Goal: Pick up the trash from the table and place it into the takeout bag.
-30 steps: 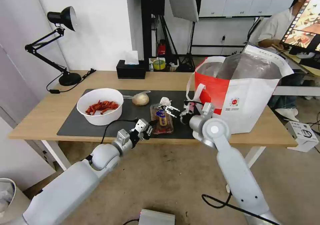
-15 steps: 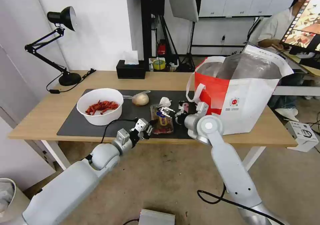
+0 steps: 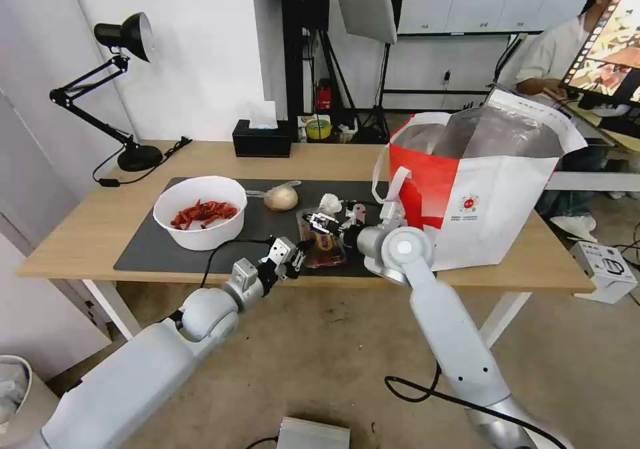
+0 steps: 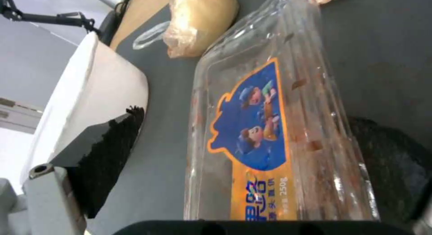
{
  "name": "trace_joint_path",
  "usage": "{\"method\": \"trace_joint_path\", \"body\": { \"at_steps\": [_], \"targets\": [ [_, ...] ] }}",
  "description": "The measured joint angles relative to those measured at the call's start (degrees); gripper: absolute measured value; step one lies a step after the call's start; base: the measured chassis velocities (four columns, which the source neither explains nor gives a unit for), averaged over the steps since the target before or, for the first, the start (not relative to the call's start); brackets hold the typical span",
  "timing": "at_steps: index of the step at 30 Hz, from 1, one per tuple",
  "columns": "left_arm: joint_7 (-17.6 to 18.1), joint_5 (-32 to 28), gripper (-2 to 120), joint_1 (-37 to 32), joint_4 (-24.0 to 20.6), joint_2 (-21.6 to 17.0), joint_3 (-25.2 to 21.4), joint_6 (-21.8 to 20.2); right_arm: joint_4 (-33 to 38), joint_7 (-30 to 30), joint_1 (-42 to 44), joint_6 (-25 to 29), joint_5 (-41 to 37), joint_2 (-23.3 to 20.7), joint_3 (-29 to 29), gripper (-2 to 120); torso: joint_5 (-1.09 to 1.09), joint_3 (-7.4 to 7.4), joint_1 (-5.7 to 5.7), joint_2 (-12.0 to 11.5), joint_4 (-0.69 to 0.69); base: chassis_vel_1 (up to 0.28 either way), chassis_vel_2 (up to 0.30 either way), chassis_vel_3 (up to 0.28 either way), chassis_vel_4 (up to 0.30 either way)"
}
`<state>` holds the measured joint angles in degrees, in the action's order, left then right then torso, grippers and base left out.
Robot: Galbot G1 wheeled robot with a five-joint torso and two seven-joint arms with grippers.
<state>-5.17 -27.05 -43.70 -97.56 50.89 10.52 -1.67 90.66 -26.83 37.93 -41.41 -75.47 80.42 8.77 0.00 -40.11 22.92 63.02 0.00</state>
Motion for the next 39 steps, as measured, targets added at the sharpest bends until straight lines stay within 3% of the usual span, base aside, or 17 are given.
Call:
{"method": "trace_joint_path", "body": {
  "at_steps": [4,11,30,39],
  "targets": [
    [0.1,0.0,0,0.0,-0.1,0.1,0.0,0.1,-0.1,-0.8,0.0,0.0,0.0,0.0,-0.4,99,0.00,0.00,0.00,0.0,0.00,0.000,0.000,0.000,0.000],
    [0.2,0.0,0,0.0,-0.5,0.4,0.0,0.3,0.5,-1.6,1.0,0.1,-0.2,-0.5,-0.6,77,0.00,0.01,0.00,0.0,-0.02,0.000,0.000,0.000,0.000],
    [0.3,-0.5,0,-0.6,-1.2,0.2,-1.3,1.0,0.7,-3.0,1.5,0.1,-1.5,-1.3,-0.3,3,0.01,0.01,-0.01,0.0,0.00,0.000,0.000,0.000,0.000],
    [1.4,-1.5,0,-2.2,-3.3,-0.7,-3.5,1.1,0.4,-2.5,1.6,0.1,-1.8,-1.1,0.3,0,0.01,0.00,0.00,0.0,-0.01,0.000,0.000,0.000,0.000]
  ]
}}
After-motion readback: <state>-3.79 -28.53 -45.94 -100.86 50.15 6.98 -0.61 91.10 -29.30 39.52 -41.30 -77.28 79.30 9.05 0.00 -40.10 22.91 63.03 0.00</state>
